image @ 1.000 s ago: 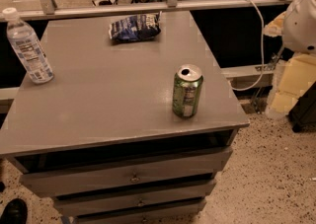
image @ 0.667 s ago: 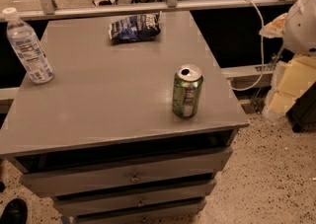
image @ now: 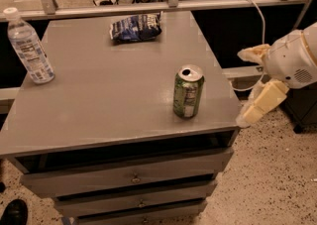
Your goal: Knock green can over
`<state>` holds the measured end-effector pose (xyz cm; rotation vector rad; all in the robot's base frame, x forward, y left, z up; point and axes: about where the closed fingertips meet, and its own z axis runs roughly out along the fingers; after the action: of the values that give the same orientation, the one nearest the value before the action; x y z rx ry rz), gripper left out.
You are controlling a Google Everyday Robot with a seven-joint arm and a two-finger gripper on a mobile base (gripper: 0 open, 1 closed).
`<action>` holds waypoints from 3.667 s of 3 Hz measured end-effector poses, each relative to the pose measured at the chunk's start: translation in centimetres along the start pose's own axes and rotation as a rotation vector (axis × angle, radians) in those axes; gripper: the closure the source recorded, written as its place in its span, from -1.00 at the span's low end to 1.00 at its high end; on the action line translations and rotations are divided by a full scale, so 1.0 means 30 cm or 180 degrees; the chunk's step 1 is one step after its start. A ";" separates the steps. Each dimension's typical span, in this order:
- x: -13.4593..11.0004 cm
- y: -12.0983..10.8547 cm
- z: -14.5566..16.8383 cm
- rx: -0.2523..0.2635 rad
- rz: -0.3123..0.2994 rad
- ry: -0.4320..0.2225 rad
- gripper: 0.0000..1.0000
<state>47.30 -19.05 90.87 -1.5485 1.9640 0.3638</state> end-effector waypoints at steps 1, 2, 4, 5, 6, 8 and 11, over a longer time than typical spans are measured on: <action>-0.042 -0.020 0.112 -0.0106 0.0075 -0.0651 -1.00; -0.100 -0.038 0.206 -0.0187 0.0118 -0.1186 -1.00; -0.261 -0.052 0.362 -0.0370 0.0113 -0.1798 -1.00; -0.367 -0.073 0.392 -0.0426 0.0005 -0.1931 -1.00; -0.525 -0.109 0.399 -0.0463 -0.0162 -0.2004 -1.00; -0.608 -0.143 0.418 -0.0555 -0.0277 -0.1912 -1.00; -0.439 -0.213 0.448 -0.0574 -0.0285 -0.1725 -1.00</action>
Offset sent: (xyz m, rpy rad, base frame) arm 0.0499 0.0779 -0.0370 0.5586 -0.0634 0.0885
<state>58.99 -3.06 89.35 -1.4460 1.4671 0.8440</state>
